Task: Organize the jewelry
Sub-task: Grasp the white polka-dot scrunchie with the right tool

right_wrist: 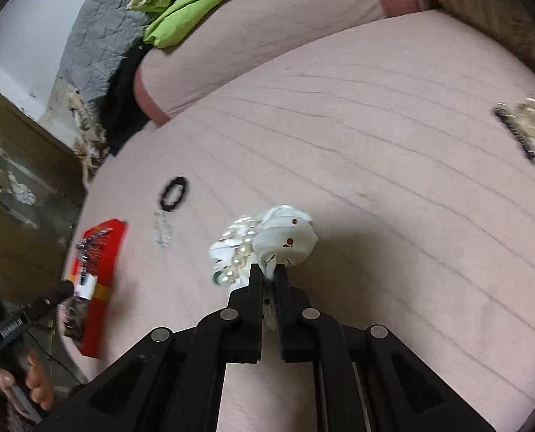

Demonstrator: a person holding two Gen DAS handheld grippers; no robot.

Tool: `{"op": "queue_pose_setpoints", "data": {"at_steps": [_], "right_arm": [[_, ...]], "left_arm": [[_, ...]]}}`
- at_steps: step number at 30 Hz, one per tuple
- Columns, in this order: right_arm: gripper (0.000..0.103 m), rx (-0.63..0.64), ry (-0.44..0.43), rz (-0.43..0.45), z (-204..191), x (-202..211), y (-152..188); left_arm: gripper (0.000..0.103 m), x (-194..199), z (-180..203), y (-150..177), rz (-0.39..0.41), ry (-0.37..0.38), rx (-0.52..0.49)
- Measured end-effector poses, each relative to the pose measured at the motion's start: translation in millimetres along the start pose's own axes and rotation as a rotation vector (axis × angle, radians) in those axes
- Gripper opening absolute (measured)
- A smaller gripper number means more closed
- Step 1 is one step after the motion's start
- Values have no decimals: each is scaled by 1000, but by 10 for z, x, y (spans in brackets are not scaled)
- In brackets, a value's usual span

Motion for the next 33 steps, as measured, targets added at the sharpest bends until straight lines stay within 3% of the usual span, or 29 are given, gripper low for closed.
{"op": "queue_pose_setpoints", "data": {"at_steps": [3, 11, 15, 18, 19, 20, 21, 28, 33], "right_arm": [[8, 28, 99, -6, 26, -37, 10], [10, 78, 107, -8, 74, 6, 2], [10, 37, 75, -26, 182, -15, -12], [10, 19, 60, -33, 223, -23, -40], [10, 20, 60, -34, 221, -34, -46], [10, 24, 61, -36, 214, -47, -50], [10, 29, 66, -36, 205, -55, -59], [4, 27, 175, 11, 294, 38, -118], [5, -16, 157, 13, 382, 56, -125]], "left_arm": [[47, -201, 331, -18, -37, 30, -38], [47, -830, 1309, -85, -75, 42, -218], [45, -1140, 1564, -97, -107, 28, -273], [39, -1218, 1647, -114, -93, 15, -301], [30, -1221, 1664, -123, -90, 19, -308], [13, -1228, 1678, -139, -103, 35, -309], [10, -1227, 1683, -162, -117, 47, -302], [10, -810, 1364, -168, -82, 74, -250], [10, -718, 1020, 46, -107, 33, -239]]}}
Point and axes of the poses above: each gripper's, at about its wrist camera, not at the fingertips, and x roughly against the way its jaws point, z to its right, y to its underside, the point moved 1 cm from there along -x, roughly the way its jaws point, and after that the axes turned 4 degrees about -y, right-handed, at the moved point
